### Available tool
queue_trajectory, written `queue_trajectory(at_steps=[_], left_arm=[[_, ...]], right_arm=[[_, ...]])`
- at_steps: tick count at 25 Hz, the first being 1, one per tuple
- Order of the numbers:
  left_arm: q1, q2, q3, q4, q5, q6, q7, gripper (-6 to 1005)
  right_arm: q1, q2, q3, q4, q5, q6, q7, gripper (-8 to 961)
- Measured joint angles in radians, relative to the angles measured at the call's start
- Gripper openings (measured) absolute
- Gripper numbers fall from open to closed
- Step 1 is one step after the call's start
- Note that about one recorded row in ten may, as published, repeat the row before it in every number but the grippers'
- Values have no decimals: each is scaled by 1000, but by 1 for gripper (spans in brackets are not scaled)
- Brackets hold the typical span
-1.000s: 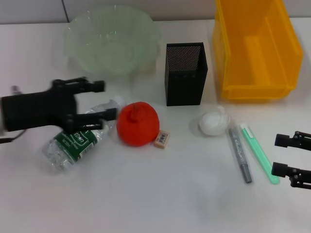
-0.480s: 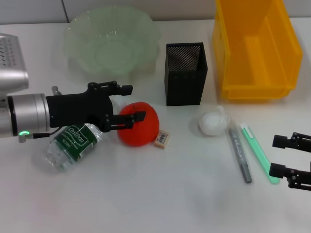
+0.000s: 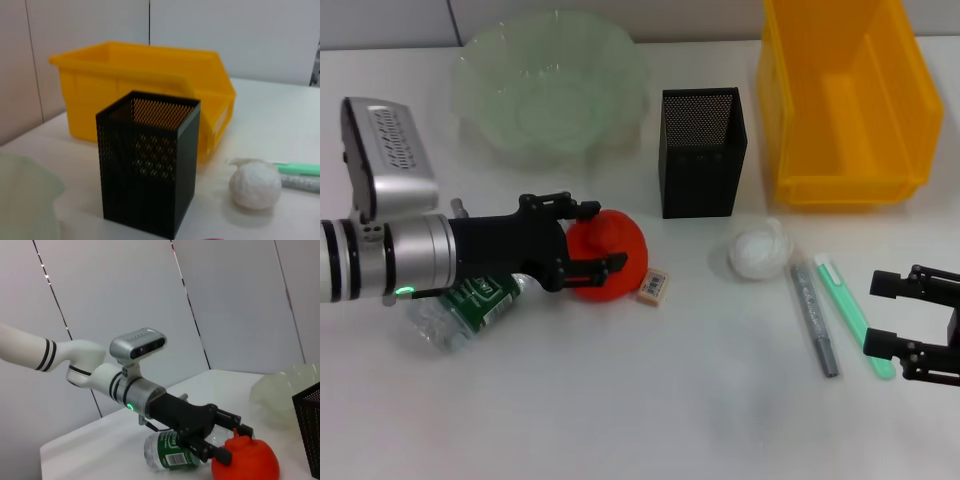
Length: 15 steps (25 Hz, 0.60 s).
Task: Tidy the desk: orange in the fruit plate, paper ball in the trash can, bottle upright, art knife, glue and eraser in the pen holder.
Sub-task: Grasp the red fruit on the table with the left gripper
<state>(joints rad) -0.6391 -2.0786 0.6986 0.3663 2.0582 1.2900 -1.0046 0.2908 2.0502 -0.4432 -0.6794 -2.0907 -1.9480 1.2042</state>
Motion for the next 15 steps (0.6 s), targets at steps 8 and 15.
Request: queue_trajectory(at_steps=[8,15], left_arm=[[-13,0,9,-14,-1,-24,4,715],[-18,0,23,-15,-1,-19,-16,518]], right_arm=[[-1,3,0,2,0,12,0,731],[-4,4,0,3,3,18,0,730]])
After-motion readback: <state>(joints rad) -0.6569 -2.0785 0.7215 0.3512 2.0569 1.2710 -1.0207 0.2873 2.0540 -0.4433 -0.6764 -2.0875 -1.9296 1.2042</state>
